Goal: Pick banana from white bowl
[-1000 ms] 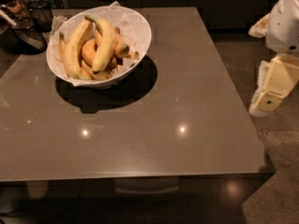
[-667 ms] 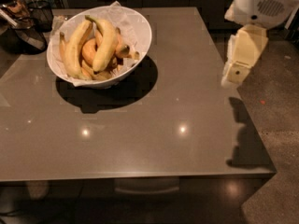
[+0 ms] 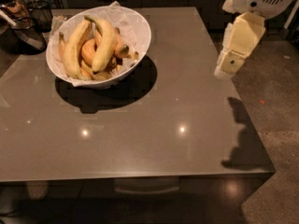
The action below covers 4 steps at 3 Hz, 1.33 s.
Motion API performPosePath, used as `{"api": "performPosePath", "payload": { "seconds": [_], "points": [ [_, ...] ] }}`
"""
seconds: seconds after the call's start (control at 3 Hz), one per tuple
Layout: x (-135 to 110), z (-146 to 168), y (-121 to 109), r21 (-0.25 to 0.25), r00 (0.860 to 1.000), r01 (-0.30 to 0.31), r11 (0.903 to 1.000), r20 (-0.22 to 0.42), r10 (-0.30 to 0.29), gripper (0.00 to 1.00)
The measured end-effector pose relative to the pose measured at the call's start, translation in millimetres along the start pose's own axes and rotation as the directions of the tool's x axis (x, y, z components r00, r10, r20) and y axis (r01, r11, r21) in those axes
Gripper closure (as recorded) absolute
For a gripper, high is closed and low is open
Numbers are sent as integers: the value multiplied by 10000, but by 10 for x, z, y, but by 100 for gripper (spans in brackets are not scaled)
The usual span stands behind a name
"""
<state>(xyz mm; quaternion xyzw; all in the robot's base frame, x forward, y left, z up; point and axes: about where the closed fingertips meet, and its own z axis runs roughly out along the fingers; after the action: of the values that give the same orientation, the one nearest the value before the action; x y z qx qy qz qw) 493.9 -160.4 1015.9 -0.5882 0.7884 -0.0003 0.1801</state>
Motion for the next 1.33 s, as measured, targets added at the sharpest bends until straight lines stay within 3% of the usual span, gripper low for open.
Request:
{"api": "performPosePath", "payload": {
  "seconds": [0.33, 0.67, 1.0, 1.33],
  "points": [
    [-647, -171, -178, -196, 9952, 402, 9990, 898, -383, 0],
    [-762, -172, -239, 69, 9918, 471, 9989, 1188, -476, 0],
    [-830, -87, -283, -367, 9819, 242, 9990, 1889, -168, 0],
    [-1142, -2, -298, -1088, 9583, 207, 9938, 2856, 113, 0]
  ]
}}
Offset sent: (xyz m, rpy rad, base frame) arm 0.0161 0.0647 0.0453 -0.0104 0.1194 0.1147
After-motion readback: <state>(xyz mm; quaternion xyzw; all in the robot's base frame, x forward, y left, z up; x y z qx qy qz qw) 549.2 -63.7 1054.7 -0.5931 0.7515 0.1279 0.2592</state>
